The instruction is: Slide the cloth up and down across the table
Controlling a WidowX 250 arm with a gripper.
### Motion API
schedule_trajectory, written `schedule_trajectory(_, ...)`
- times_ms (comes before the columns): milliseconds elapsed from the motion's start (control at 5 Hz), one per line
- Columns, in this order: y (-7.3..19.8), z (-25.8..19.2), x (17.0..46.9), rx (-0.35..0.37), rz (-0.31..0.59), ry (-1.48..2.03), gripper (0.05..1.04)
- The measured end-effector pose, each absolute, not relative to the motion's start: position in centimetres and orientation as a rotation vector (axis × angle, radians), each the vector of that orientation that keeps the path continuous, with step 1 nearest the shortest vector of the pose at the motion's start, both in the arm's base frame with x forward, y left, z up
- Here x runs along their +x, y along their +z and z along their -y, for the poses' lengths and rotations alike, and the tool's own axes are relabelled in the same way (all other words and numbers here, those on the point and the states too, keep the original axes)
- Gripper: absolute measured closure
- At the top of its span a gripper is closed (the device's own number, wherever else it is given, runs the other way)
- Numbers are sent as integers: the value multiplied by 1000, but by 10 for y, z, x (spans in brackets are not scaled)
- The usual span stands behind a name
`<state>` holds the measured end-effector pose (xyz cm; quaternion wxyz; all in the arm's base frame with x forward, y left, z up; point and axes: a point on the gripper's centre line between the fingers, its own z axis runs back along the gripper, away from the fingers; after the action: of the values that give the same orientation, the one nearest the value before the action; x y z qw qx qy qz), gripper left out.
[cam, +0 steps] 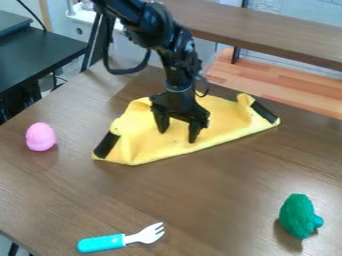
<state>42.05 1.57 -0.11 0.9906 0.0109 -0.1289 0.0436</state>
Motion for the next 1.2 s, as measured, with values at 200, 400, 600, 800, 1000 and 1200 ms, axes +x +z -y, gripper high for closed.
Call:
schedule_trajectory(200,-3,-10,418,4,244,82,82)
schedule_trajectory(400,-6,2,399,-16,228,34,87)
schedule_trajectory(600,-6,19,367,-35,207,-33,85)
schedule_trajectory(800,-8,27,335,-52,187,-102,85)
schedule_trajectory(1000,-9,29,310,-60,173,-154,84)
schedule_trajectory(1200,-10,29,291,-62,161,-197,84)
